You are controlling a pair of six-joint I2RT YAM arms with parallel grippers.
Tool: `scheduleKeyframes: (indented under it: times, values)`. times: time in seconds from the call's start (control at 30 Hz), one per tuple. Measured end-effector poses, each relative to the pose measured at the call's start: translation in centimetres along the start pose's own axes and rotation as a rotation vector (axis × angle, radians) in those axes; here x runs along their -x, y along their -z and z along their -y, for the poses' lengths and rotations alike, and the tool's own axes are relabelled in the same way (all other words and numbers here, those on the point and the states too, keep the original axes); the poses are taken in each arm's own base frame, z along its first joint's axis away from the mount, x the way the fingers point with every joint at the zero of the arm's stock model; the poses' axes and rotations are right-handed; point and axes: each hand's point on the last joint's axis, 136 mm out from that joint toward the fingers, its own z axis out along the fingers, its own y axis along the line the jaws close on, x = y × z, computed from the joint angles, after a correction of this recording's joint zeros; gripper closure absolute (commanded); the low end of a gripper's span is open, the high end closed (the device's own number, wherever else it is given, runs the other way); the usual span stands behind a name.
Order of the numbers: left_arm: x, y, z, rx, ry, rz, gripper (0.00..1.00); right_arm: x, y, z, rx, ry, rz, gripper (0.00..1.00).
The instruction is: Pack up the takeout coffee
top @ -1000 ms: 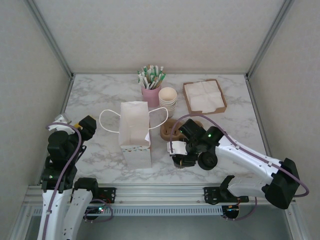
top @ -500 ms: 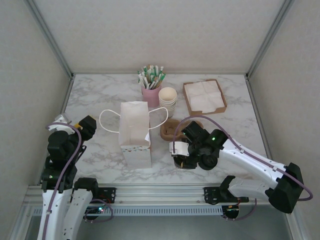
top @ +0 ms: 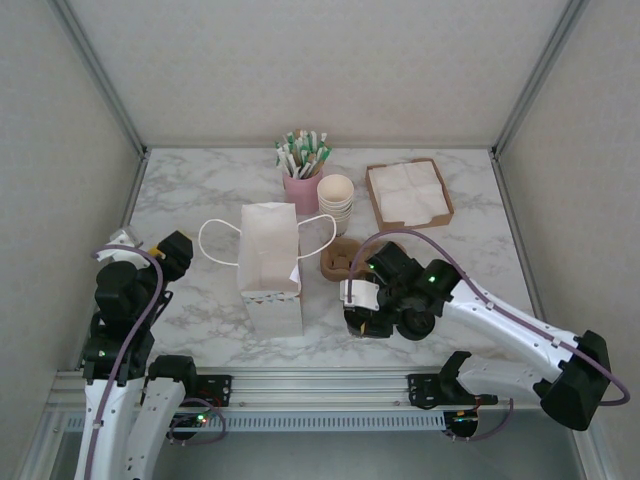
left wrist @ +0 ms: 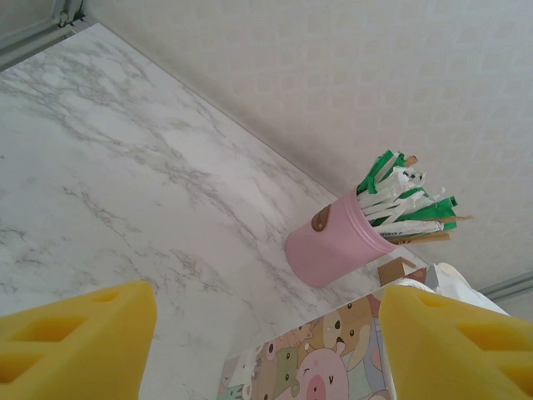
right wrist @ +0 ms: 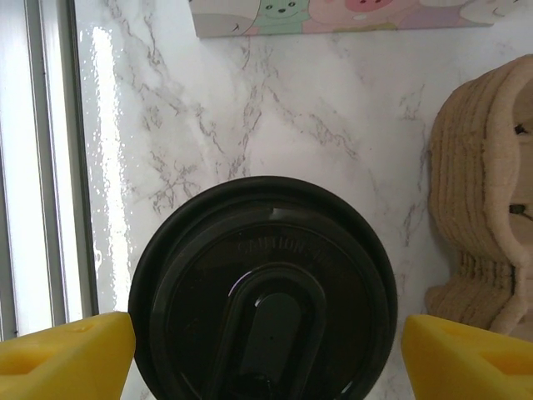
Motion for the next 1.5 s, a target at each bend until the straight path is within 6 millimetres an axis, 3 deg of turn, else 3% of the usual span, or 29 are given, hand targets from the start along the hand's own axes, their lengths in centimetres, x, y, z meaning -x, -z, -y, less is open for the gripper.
scheduleKeyframes:
  times: [0.2, 0.33, 0.4, 0.63, 0.73, 0.83, 1.07, 1.5]
  values:
    - [0.0, 0.0, 0.0, 0.002, 0.0, 0.002, 0.3, 1.9, 2.7, 0.9, -0.074, -0.031, 0.104, 0.11]
    - [0.0, 0.0, 0.0, 0.002, 0.0, 0.002, 0.3, 3.8, 5.6, 2.1, -0.167, -0.093, 0.224, 0.16]
    - [0.0, 0.0, 0.0, 0.002, 0.0, 0.002, 0.3, 4.5, 7.0, 3.1, -0.231, -0.152, 0.279, 0.12]
    - [0.0, 0.0, 0.0, 0.002, 0.0, 0.002, 0.3, 4.1, 11.5, 8.7, -0.502, -0.611, 0.348, 0.06]
    - [0.0, 0.0, 0.0, 0.002, 0.0, 0.002, 0.3, 3.5, 12.2, 10.6, -0.553, -0.82, 0.312, 0.07]
    - [0.0, 0.0, 0.0, 0.002, 0.0, 0.002, 0.3, 2.7, 10.6, 11.7, -0.543, -0.989, 0.218, 0.07]
    - [0.0, 0.0, 0.0, 0.003, 0.0, 0.002, 0.3, -0.7, 2.3, 12.2, -0.501, -1.204, -0.088, 0.13]
    - [0.0, 0.0, -0.1, 0.003, 0.0, 0.002, 0.3, -4.0, -4.3, 14.8, -0.5, -1.368, -0.215, 0.16]
